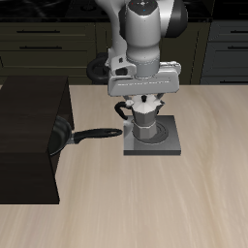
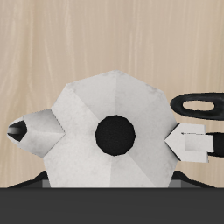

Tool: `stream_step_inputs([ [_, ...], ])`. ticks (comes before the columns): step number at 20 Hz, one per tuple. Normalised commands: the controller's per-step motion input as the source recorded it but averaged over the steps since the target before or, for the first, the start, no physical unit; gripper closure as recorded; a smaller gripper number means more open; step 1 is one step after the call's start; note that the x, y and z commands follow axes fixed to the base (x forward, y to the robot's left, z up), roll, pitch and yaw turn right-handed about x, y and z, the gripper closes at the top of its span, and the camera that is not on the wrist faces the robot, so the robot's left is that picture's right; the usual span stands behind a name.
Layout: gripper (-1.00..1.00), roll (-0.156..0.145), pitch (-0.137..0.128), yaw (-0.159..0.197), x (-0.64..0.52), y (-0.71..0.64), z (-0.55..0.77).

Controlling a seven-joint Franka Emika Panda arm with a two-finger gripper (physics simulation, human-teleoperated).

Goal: Place the moka pot on the stove

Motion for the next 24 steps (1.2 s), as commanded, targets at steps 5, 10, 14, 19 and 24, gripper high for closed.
stream_step_inputs([
  [5, 1.00, 0.014, -0.024, 0.011, -0.29, 0.06, 0.03],
  [10, 1.00, 0.039, -0.015, 0.028, -0.32, 0.09, -0.07],
  [14, 1.00, -0.012, 0.039, -0.042, -0.17, -0.04, -0.08],
  [19, 1.00, 0.017, -0.019, 0.031, -0.38, 0.01, -0.10],
  [24, 1.00, 0.000, -0.003, -0.007, -0.18, 0.01, -0.03],
])
